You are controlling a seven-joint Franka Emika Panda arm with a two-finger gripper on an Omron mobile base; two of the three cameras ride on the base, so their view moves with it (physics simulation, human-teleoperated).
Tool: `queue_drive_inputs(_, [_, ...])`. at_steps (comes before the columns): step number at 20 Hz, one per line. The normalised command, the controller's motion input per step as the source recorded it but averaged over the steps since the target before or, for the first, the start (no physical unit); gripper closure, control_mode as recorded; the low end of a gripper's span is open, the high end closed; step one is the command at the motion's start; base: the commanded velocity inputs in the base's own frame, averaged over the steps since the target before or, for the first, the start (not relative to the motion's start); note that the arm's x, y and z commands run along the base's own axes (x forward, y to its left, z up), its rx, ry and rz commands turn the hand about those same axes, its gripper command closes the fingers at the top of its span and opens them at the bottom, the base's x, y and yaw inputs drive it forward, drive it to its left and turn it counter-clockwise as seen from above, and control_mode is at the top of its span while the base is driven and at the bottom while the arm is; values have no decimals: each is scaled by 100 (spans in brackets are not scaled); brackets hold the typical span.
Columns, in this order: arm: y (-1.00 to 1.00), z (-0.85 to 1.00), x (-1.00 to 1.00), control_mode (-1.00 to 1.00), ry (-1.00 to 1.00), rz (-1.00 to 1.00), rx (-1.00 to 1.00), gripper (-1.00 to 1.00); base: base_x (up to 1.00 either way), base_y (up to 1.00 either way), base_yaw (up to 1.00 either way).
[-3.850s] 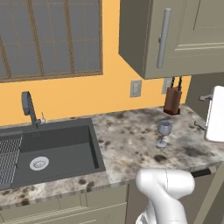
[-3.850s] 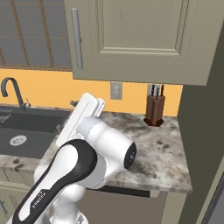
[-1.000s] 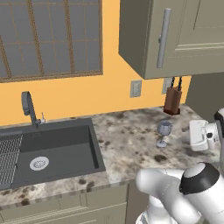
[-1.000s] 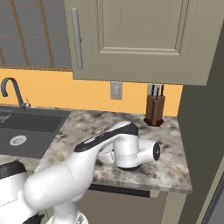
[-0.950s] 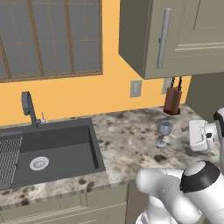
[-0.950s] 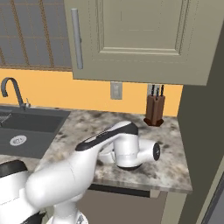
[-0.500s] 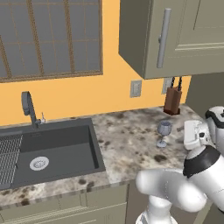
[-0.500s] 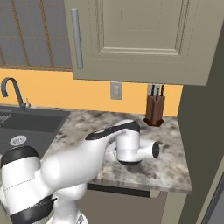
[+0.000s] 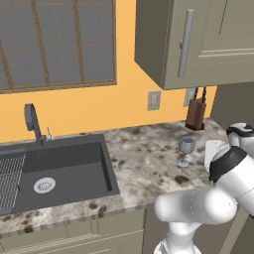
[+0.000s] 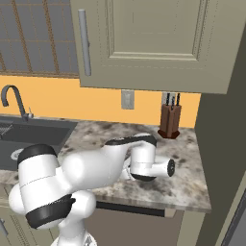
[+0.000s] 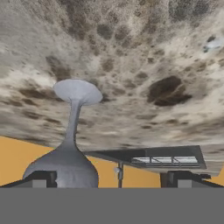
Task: Retrieve the wine glasses from the counter and place one next to each plate.
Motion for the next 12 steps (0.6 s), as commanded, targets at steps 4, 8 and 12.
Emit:
queue_drive_inputs(4, [-21,-31,7,-100,0,0,0,-100,0,0,0])
queue_drive_inputs(8, [-8,-26,15,-100,0,0,0,-100,0,0,0])
queue_drive_inputs(12, [0,-8,3,-100,-5,0,0,-100,0,0,0])
